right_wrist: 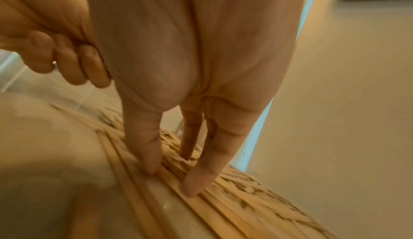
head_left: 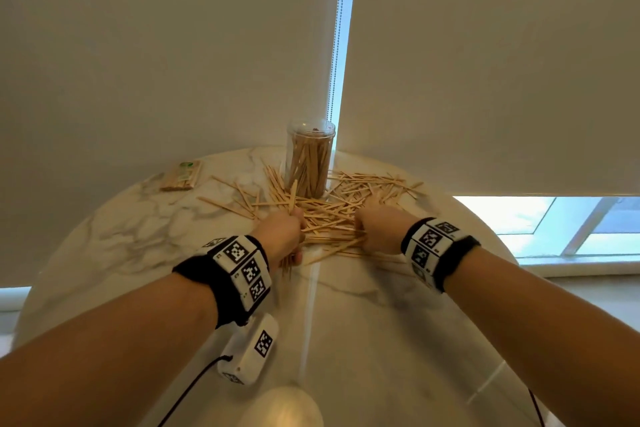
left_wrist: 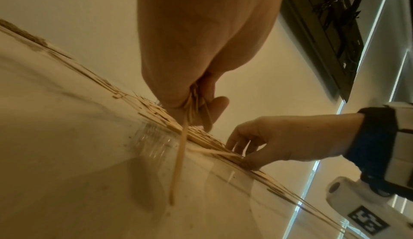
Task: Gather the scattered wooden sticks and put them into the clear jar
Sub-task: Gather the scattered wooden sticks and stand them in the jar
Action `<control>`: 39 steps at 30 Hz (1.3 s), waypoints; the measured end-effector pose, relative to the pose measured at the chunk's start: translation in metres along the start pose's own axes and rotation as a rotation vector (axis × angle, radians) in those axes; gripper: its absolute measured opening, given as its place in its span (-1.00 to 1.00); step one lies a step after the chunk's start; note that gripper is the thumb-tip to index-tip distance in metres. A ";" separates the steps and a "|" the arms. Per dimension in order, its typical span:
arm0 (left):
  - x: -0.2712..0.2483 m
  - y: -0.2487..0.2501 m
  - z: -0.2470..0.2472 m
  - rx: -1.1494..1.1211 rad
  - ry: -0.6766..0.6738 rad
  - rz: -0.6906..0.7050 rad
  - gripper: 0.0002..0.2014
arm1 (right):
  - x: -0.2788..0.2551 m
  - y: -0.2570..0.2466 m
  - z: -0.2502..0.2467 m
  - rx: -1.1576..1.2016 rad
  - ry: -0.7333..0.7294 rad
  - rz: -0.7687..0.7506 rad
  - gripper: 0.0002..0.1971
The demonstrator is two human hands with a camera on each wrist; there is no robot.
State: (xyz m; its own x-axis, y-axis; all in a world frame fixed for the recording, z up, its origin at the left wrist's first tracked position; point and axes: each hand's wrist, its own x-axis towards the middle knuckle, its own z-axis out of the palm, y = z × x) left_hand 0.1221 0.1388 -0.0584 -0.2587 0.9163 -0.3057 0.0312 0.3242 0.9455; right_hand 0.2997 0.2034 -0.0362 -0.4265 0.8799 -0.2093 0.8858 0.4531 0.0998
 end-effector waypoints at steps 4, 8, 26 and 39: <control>0.000 0.000 -0.005 0.003 0.014 0.011 -0.72 | -0.002 0.002 -0.001 0.022 -0.021 -0.006 -0.55; -0.002 0.000 -0.015 -0.016 0.024 0.014 -0.74 | -0.010 0.003 -0.008 -0.020 -0.083 0.015 -0.64; -0.001 -0.004 -0.051 -0.084 0.158 0.105 -0.38 | -0.021 -0.023 -0.028 0.325 0.065 -0.086 -0.78; 0.027 0.017 -0.028 -0.209 0.017 0.167 -0.57 | 0.007 -0.096 -0.029 0.689 0.311 -0.252 -0.87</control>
State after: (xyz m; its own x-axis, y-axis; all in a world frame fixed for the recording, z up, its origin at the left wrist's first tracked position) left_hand 0.0888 0.1624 -0.0472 -0.2833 0.9483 -0.1433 -0.1250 0.1116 0.9859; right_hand 0.2064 0.1699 -0.0186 -0.5707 0.8081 0.1461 0.6261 0.5433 -0.5592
